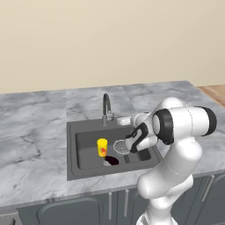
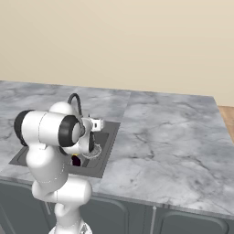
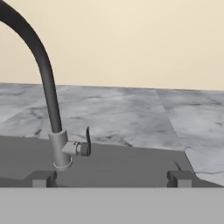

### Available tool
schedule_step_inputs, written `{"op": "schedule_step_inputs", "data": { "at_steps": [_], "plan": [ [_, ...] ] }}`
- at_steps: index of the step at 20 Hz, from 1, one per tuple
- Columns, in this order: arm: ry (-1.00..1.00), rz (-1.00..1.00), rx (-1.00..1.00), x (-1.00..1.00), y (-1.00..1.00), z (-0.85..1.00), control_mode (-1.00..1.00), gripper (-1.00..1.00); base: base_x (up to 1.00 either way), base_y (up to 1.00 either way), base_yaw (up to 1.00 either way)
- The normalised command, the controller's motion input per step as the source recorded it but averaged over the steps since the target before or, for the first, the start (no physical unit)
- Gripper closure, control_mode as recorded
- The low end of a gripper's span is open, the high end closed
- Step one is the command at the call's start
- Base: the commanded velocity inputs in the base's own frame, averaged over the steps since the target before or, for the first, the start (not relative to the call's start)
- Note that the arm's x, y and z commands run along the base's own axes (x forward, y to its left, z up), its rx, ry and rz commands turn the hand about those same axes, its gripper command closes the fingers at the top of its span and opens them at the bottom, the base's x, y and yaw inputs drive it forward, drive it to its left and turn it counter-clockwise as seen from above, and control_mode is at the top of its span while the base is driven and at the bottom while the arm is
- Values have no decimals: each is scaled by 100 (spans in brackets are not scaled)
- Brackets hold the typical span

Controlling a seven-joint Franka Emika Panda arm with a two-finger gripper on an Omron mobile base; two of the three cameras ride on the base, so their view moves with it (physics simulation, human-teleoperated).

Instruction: Pick the cup and strainer and place them in the sink. Then turn on the water.

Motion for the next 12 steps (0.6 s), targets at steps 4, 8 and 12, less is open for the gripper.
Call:
{"op": "schedule_step_inputs", "data": {
  "at_steps": [4,8,12],
  "plan": [
    [-8,0,0,0,15,0,-100,-100,0,0,0],
    [-9,0,0,0,6,0,-100,-100,0,0,0],
    [-7,0,0,0,5,-5,-100,-100,0,0,0]
  ]
}}
